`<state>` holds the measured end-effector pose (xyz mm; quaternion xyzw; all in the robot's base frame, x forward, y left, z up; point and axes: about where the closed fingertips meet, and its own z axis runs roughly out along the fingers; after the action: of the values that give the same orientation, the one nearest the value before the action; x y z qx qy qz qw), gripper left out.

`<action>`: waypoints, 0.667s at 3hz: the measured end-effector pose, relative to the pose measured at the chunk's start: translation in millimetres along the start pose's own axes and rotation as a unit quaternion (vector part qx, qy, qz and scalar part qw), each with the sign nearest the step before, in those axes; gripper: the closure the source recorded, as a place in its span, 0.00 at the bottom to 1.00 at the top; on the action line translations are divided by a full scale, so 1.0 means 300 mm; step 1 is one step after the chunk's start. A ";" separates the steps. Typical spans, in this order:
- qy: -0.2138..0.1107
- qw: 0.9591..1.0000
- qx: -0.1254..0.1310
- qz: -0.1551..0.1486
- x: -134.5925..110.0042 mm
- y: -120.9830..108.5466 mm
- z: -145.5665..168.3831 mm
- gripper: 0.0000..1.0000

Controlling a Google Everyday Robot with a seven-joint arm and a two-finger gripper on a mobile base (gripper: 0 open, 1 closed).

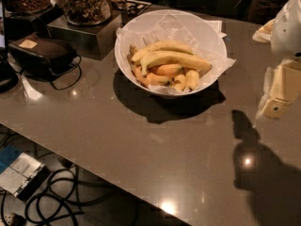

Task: Pick banana from white bowl

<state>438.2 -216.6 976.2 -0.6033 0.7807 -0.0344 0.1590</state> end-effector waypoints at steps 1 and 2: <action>-0.006 1.000 0.005 -0.005 -0.020 -0.020 -0.012 0.00; -0.007 1.000 -0.006 -0.019 -0.068 -0.075 0.001 0.00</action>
Offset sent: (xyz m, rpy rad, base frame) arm 0.0505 0.0278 0.0121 0.0034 0.0562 0.0945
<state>463.7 -203.2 985.6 -0.6190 0.7684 -0.0281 0.1600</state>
